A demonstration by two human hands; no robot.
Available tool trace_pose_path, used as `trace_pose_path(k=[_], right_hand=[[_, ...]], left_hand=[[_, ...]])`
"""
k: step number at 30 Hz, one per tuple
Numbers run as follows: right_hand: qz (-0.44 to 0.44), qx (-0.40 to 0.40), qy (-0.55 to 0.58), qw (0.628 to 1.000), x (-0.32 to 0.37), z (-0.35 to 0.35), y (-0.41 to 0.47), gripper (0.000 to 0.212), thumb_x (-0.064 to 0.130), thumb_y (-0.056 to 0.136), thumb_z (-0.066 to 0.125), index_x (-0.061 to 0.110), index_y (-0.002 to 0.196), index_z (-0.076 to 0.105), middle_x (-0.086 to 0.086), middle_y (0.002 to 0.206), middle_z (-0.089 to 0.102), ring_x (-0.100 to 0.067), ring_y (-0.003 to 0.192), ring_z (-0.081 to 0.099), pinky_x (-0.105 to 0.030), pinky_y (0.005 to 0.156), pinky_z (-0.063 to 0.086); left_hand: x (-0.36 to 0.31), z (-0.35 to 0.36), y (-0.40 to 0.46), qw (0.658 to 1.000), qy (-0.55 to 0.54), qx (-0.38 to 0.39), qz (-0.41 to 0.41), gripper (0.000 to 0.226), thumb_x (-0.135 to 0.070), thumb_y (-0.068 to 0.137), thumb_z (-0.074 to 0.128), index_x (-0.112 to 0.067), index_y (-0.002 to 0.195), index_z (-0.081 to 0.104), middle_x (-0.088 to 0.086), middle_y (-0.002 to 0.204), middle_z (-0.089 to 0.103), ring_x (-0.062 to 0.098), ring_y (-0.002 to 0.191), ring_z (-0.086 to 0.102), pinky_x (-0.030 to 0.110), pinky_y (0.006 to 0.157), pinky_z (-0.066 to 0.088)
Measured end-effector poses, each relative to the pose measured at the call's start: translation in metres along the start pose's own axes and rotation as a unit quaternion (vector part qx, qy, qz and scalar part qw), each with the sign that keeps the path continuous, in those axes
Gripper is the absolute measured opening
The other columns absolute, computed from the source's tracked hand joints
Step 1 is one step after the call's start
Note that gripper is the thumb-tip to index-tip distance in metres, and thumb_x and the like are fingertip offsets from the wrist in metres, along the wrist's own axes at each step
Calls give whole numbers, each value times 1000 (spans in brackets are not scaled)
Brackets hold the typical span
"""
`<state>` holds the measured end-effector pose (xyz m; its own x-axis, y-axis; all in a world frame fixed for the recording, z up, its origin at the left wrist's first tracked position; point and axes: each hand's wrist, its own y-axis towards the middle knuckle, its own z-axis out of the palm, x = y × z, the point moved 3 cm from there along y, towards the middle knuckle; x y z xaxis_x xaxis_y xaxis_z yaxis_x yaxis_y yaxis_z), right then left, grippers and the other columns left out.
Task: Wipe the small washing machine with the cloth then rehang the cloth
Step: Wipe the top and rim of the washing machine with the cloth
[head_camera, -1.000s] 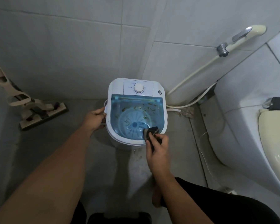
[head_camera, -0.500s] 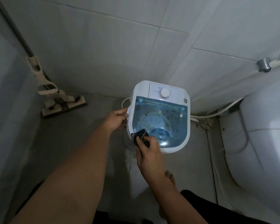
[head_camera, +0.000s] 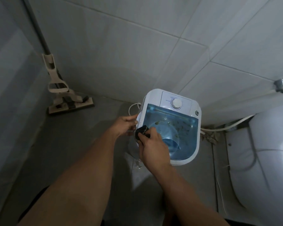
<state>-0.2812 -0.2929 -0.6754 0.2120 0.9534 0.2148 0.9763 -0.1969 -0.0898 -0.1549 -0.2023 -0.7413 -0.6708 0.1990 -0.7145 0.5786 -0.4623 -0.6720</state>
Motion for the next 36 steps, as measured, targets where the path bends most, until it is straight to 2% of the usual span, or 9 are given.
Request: trace_pose_path(k=[5, 7, 10, 16, 21, 24, 27, 32, 36], right_hand=[[-72, 88, -26, 993, -4, -40, 49, 25, 37, 99, 54, 28, 116, 69, -9, 114, 49, -34, 96, 61, -41, 77, 53], [-61, 51, 33, 996, -11, -62, 81, 26, 38, 98, 57, 29, 118, 71, -9, 110, 53, -33, 92, 64, -41, 80, 56], [-13, -45, 86, 995, -30, -86, 133, 30, 32, 98, 61, 23, 125, 71, -12, 116, 55, -32, 95, 64, -42, 84, 56], [-18, 50, -77, 996, -34, -46, 162, 26, 26, 98, 57, 13, 114, 71, -13, 126, 44, -36, 102, 58, -39, 74, 48], [-73, 35, -65, 995, -31, -34, 136, 23, 25, 98, 57, 15, 113, 72, -10, 121, 48, -33, 103, 54, -36, 70, 40], [-111, 43, -65, 991, -32, -31, 115, 23, 23, 96, 59, 18, 114, 71, -8, 120, 48, -32, 104, 53, -36, 68, 39], [-135, 50, -53, 988, -29, -27, 92, 23, 23, 94, 60, 22, 115, 71, -8, 119, 48, -32, 105, 52, -39, 69, 45], [-165, 49, -19, 985, -28, -20, 45, 24, 25, 93, 61, 25, 116, 70, -8, 114, 50, -33, 97, 55, -43, 66, 53], [-229, 103, -6, 968, -33, -22, 8, 29, 33, 95, 60, 27, 122, 70, -6, 112, 51, -30, 97, 57, -42, 68, 53]], left_hand=[[-2, 4, -3, 1000, -19, 1, 2, 39, -11, 94, 58, -25, 131, 62, 11, 105, 66, 19, 82, 60, 18, 58, 57], [-1, 3, -2, 1000, -16, -12, 2, 40, -12, 94, 60, -22, 132, 62, 12, 101, 64, 20, 80, 59, 17, 57, 56], [1, 1, 2, 1000, -8, -17, -1, 39, -13, 94, 60, -26, 131, 63, 13, 97, 62, 23, 87, 56, 26, 73, 58], [3, -1, 4, 1000, -14, -14, -10, 37, -15, 93, 61, -30, 127, 66, 10, 98, 66, 20, 88, 61, 37, 91, 56], [4, -3, 2, 1000, -11, -7, -10, 35, -17, 93, 62, -32, 124, 67, 9, 104, 71, 19, 89, 65, 31, 79, 59], [2, -1, 1, 1000, -22, -9, -9, 34, -16, 93, 62, -26, 126, 66, 7, 104, 70, 18, 88, 64, 32, 82, 58], [1, 1, 0, 1000, -14, -4, -2, 33, -16, 94, 61, -19, 127, 65, 6, 101, 68, 17, 83, 63, 31, 82, 56], [-5, 3, -6, 1000, -4, 6, 16, 35, -15, 97, 55, -25, 130, 63, 13, 111, 70, 19, 85, 65, 18, 60, 58], [-2, 2, -2, 1000, 11, -5, 17, 37, -13, 97, 55, -23, 132, 62, 13, 99, 64, 16, 76, 60, 19, 60, 58]])
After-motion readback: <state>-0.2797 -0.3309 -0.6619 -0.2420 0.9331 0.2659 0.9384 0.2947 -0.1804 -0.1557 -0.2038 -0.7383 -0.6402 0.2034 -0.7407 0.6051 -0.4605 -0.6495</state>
